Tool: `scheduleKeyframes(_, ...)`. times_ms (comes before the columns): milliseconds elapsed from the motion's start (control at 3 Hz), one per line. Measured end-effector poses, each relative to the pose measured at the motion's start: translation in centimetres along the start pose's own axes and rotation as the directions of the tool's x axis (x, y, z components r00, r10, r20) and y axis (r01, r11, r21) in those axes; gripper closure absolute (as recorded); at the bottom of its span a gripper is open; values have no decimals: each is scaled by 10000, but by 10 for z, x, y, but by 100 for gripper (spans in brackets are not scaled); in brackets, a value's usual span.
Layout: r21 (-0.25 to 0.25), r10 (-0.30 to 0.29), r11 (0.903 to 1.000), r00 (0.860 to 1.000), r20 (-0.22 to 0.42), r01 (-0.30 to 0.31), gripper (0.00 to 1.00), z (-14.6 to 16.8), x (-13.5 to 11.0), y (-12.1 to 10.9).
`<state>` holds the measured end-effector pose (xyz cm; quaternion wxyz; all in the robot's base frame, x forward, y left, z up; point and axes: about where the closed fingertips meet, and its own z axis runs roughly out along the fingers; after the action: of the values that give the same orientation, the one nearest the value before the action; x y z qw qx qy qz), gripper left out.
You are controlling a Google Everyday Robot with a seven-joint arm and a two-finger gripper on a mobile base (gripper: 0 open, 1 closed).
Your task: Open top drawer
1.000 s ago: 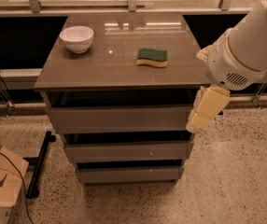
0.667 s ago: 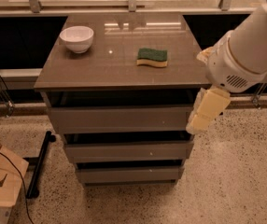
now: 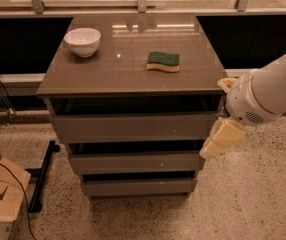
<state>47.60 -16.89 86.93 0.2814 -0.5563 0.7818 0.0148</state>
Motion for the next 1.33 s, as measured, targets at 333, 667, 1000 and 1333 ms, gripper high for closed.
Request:
scheduleKeyframes(333, 114, 421, 9990, 9960, 790, -431, 0, 28, 7, -15)
scheduleKeyframes(667, 125, 459, 9988, 9953, 852, -471, 0, 32, 7, -17)
scheduleKeyframes(1000, 214, 829, 9962, 9934, 796, -849, 0, 50, 7, -14)
scheduleKeyframes(1333, 505, 1346, 9890, 9871, 866, -1393, 0, 84, 4, -10)
